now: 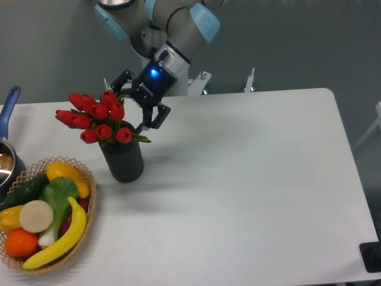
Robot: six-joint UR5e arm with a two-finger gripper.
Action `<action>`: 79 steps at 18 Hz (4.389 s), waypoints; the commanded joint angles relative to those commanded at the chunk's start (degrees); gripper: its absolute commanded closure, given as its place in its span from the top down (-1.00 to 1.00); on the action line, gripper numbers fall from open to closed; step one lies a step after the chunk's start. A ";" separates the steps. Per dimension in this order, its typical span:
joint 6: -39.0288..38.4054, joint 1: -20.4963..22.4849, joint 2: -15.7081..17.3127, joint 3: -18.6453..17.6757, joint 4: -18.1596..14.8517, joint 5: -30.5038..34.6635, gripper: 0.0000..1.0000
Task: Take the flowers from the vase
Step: 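Lower the gripper around the tulip stems and close it, then lift the gripped tulips straight up out of the black vase, then carry the tulip bunch up and away from the vase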
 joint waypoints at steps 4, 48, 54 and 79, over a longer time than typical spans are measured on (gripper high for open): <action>-0.44 -0.27 -0.71 0.70 0.00 -1.23 0.93; -20.21 5.09 6.41 10.19 -0.62 -8.70 -1.00; -28.20 7.99 6.41 14.85 -0.62 -11.95 -1.00; -29.37 13.53 6.94 26.89 -9.56 15.71 -1.00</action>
